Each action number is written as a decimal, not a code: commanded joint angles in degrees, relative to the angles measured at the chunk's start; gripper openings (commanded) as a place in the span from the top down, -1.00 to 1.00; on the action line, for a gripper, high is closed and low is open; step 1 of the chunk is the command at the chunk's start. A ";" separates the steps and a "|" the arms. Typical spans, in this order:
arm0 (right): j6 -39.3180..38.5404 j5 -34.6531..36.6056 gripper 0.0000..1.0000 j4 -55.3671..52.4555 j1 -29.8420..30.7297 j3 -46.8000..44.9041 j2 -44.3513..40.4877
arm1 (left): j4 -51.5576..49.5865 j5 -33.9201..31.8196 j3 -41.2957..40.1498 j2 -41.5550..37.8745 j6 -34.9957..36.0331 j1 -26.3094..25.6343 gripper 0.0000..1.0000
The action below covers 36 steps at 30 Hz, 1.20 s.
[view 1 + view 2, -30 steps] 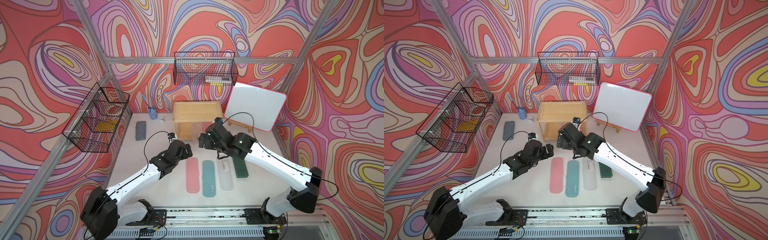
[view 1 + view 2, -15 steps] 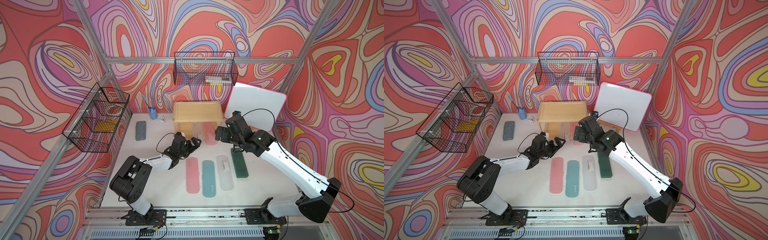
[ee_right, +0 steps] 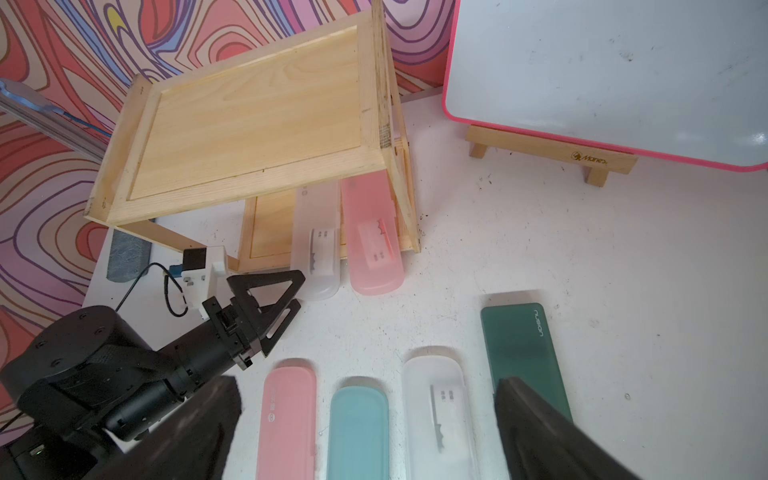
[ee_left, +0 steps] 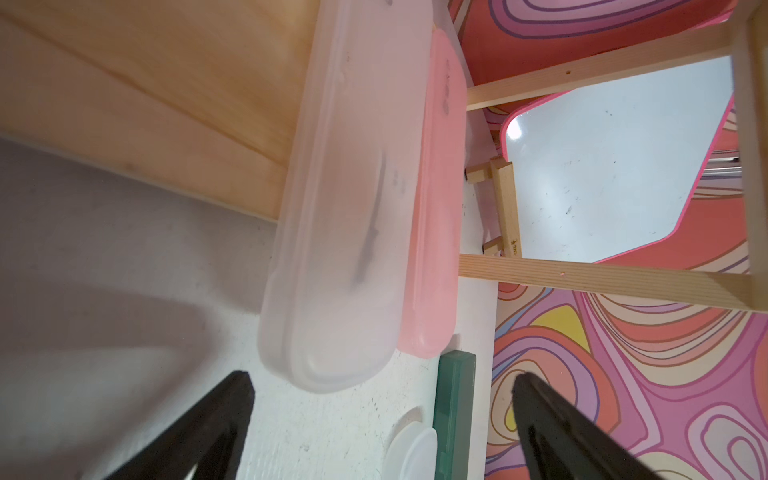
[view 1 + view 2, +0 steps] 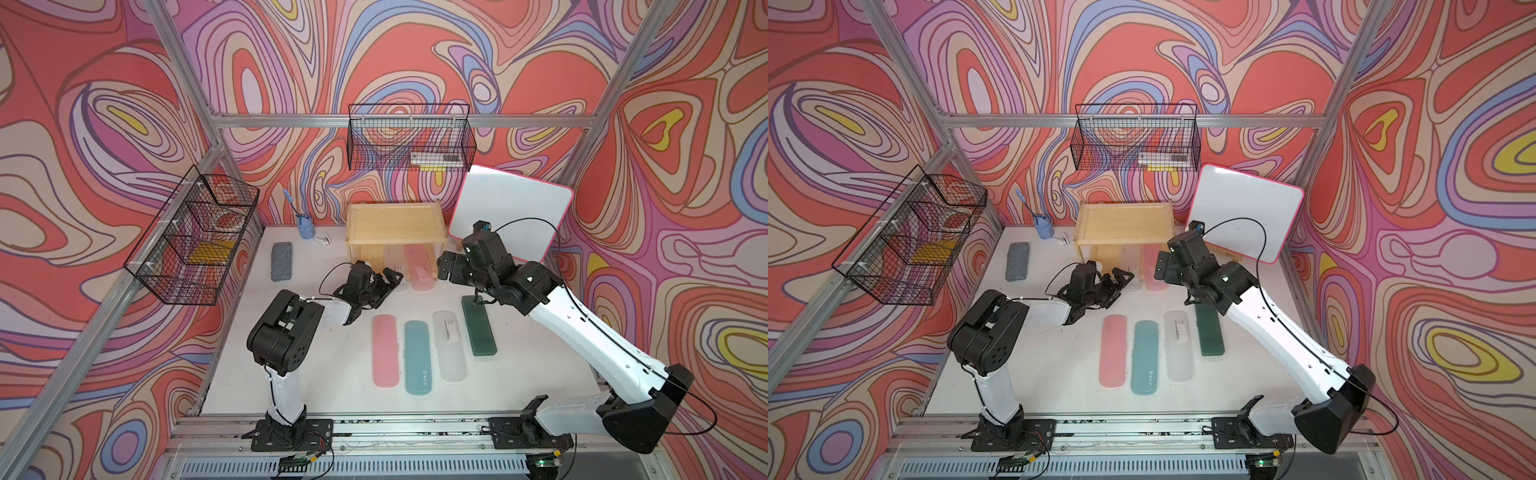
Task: Remove the pencil cases from the shelf
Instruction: Pick up the pencil case from the shelf.
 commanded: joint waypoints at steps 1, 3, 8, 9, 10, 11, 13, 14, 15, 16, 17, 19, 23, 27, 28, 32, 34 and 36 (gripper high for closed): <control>-1.00 0.13 -0.96 0.62 -0.50 -0.69 -0.68 | 1.96 0.76 1.56 2.02 -0.40 0.37 -0.93; -1.15 0.13 -0.96 0.63 -0.65 -0.69 -0.52 | 2.20 0.52 1.95 3.06 -0.45 0.49 -0.90; -1.73 -0.14 -0.96 0.77 -0.95 -0.61 0.10 | 3.43 0.10 2.67 5.20 -0.99 1.06 -0.76; -1.91 -0.22 -0.96 0.85 -1.04 -0.60 0.15 | 3.90 -0.10 2.73 5.56 -1.07 1.12 -0.74; -1.96 -0.20 -0.97 0.92 -1.12 -0.61 0.25 | 4.51 -0.10 2.77 6.11 -1.26 1.26 -0.70; -2.13 -0.25 -0.96 1.02 -1.20 -0.60 0.32 | 5.07 -0.10 2.77 6.48 -1.55 1.43 -0.66; -2.39 -0.41 -0.96 1.12 -1.29 -0.61 0.42 | 6.17 -0.06 2.94 7.32 -2.14 1.62 -0.57; -2.44 -0.45 -0.96 1.20 -1.24 -0.69 0.47 | 6.57 -0.03 2.94 7.62 -2.31 1.56 -0.51; -2.48 -0.48 -0.96 1.20 -1.27 -0.70 0.52 | 6.93 -0.01 3.03 7.93 -2.50 1.70 -0.47; -2.48 -0.52 -0.96 1.16 -1.35 -0.83 0.55 | 7.12 -0.15 3.02 8.07 -2.55 1.64 -0.44; -2.48 -0.47 -0.97 1.20 -1.33 -0.94 0.54 | 7.35 -0.35 2.99 8.21 -2.65 1.64 -0.42; -2.51 -0.58 -0.97 1.18 -1.37 -1.13 0.49 | 8.07 -0.54 2.77 8.42 -3.02 1.67 -0.38; -2.31 -1.13 -0.96 1.47 -1.43 -1.63 0.25 | 9.89 -1.67 1.79 8.79 -4.09 1.73 -0.24; -2.05 -1.68 -0.96 2.08 -1.46 -2.00 -0.04 | 12.04 -2.89 0.84 9.06 -5.44 1.74 0.03; -2.07 -1.69 -0.97 2.09 -1.40 -2.01 0.00 | 12.40 -2.96 0.75 9.13 -5.53 1.77 0.05; -2.05 -1.89 -0.96 1.98 -1.44 -2.10 -0.01 | 13.62 -2.39 0.84 9.48 -5.69 1.81 0.17; -2.07 -2.04 -0.96 1.98 -1.44 -2.18 0.02 | 13.65 -2.55 0.75 9.48 -5.71 1.72 0.29; -1.96 -2.13 -0.96 2.04 -1.46 -2.23 0.02 | 13.65 -2.71 0.58 9.43 -5.73 1.76 0.48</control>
